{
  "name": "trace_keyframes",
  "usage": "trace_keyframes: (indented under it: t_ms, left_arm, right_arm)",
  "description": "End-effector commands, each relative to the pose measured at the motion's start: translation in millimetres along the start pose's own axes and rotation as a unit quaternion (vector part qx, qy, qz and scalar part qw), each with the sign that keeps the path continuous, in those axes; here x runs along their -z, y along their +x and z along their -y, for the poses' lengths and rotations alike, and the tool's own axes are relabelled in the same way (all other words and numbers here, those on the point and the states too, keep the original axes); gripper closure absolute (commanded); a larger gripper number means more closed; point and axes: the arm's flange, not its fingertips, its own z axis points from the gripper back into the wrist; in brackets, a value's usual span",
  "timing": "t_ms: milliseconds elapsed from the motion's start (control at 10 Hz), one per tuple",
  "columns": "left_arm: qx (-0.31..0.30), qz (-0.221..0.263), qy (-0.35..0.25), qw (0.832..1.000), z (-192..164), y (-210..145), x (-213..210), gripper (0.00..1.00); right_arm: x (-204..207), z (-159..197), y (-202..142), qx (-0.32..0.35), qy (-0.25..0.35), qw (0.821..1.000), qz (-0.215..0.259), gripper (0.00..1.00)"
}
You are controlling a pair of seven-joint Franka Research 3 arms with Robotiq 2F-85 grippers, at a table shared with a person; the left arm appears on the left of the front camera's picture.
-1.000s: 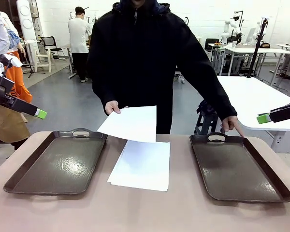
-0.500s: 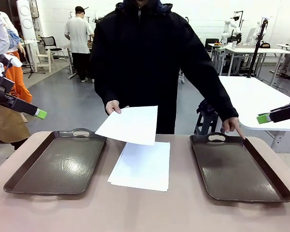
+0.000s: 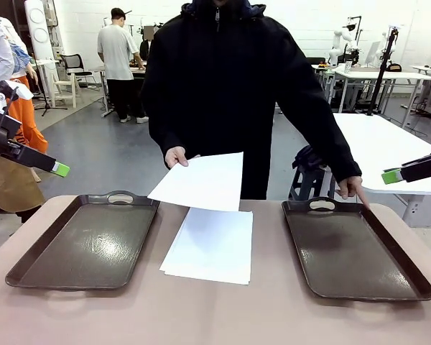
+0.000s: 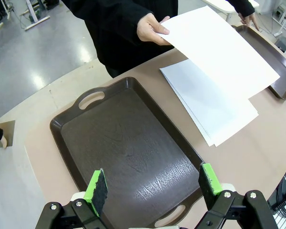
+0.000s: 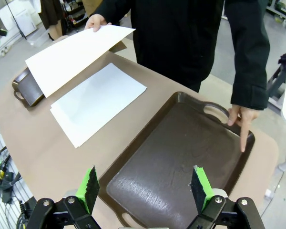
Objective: Sort the A4 documents.
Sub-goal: Receive the A4 Paper.
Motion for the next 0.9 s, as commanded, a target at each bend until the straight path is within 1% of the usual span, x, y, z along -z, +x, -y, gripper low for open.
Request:
trace_keyframes:
  t_ms: [0, 200, 400, 600, 800]
  left_arm:
    - [-0.002, 0.005, -0.001, 1.0, -1, 0, 1, 0.0]
    - [-0.002, 0.005, -0.001, 1.0, -1, 0, 1, 0.0]
    - [-0.002, 0.005, -0.001, 1.0, -1, 0, 1, 0.0]
    - [-0.002, 0.005, -0.001, 1.0, -1, 0, 1, 0.0]
    - [-0.002, 0.005, -0.001, 1.0, -1, 0, 1, 0.0]
  right_arm:
    - [20, 9, 15, 0.051, 0.055, 0.997, 0.001, 0.0]
    - [53, 12, 37, 0.104, 0.114, 0.988, 0.002, 0.0]
    - [99, 4, 63, 0.152, 0.154, 0.976, -0.022, 0.0]
    - [155, -6, 79, 0.205, 0.205, 0.956, -0.051, 0.0]
    - [210, -14, 87, 0.255, 0.241, 0.934, -0.075, 0.0]
